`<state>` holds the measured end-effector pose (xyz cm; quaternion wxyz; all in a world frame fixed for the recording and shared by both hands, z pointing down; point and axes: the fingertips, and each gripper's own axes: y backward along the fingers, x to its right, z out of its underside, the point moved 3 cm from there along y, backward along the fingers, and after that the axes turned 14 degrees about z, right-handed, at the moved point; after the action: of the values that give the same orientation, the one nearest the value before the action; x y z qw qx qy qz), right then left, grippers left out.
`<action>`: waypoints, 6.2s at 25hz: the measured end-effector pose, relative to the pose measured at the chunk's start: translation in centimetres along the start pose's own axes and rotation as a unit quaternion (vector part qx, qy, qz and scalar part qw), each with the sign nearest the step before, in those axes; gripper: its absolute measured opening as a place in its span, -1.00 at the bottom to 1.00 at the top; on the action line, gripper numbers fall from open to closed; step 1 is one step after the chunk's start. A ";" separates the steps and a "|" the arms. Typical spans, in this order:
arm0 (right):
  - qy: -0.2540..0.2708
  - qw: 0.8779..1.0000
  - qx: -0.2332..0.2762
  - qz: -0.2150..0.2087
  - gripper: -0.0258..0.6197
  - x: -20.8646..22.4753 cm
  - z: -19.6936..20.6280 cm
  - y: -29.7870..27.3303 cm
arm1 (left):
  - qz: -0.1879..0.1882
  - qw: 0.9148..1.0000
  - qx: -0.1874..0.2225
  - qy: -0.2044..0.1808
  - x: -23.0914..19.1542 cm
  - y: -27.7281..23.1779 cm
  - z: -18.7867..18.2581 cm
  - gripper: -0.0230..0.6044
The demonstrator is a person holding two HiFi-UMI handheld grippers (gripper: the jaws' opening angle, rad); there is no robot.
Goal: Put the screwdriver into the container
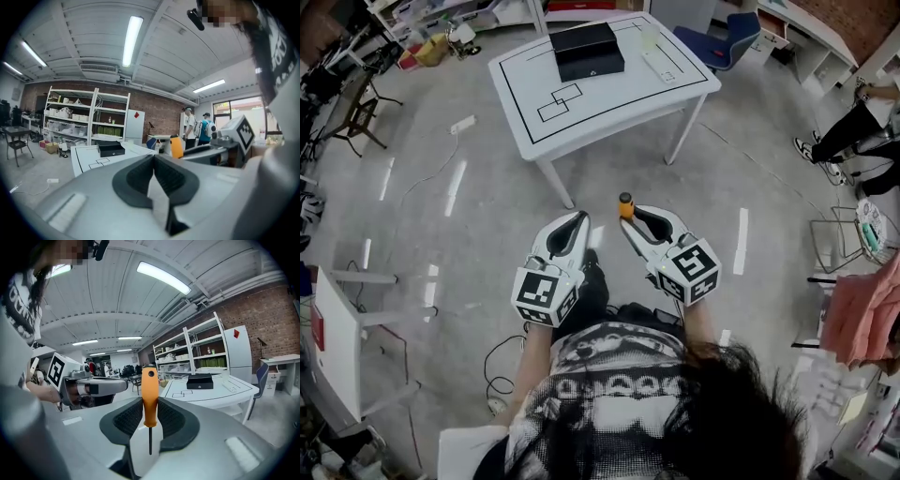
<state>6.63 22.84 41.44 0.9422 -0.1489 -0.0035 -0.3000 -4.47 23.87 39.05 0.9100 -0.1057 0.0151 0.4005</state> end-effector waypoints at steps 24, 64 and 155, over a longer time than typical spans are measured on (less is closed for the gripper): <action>0.010 0.999 -0.021 0.037 -0.62 2.4 -6.8 -22.0 | 0.047 0.999 -0.004 0.015 -23.1 -5.7 -3.3 -0.93; 0.037 0.998 -0.050 -0.033 -0.62 20.4 -11.4 -38.8 | -0.020 0.999 -0.006 0.046 -36.2 -24.0 -6.5 -0.93; 0.080 0.978 -0.176 -0.081 -0.56 23.6 -7.8 -55.4 | -0.093 0.993 -0.004 0.067 -45.2 -22.7 -6.5 -0.93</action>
<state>-6.08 -35.63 51.67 0.8711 -0.2871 0.1126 -0.3822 -18.11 -25.17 41.90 0.9399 -0.1367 0.0645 0.3062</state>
